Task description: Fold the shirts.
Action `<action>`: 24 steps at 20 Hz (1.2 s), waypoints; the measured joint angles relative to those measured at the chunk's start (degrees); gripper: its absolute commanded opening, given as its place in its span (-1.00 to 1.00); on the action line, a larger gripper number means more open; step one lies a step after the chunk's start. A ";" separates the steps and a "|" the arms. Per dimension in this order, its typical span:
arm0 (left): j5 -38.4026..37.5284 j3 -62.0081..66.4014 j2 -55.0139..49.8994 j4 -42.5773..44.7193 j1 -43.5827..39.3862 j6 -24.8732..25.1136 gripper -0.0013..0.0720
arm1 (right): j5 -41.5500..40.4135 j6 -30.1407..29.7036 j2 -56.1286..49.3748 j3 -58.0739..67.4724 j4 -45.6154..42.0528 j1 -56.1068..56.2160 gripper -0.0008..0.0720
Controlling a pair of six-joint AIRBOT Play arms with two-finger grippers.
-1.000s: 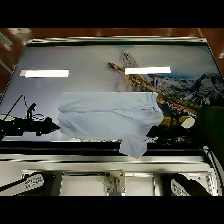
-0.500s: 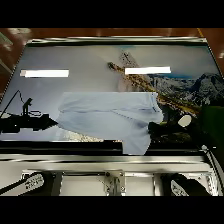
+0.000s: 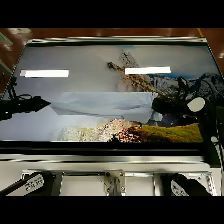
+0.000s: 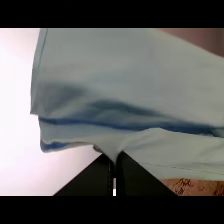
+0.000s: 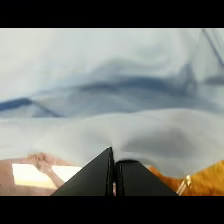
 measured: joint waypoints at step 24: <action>1.68 17.81 -22.38 5.51 -7.02 -11.19 0.40 | -13.57 -1.36 -28.92 20.61 3.87 -3.63 0.77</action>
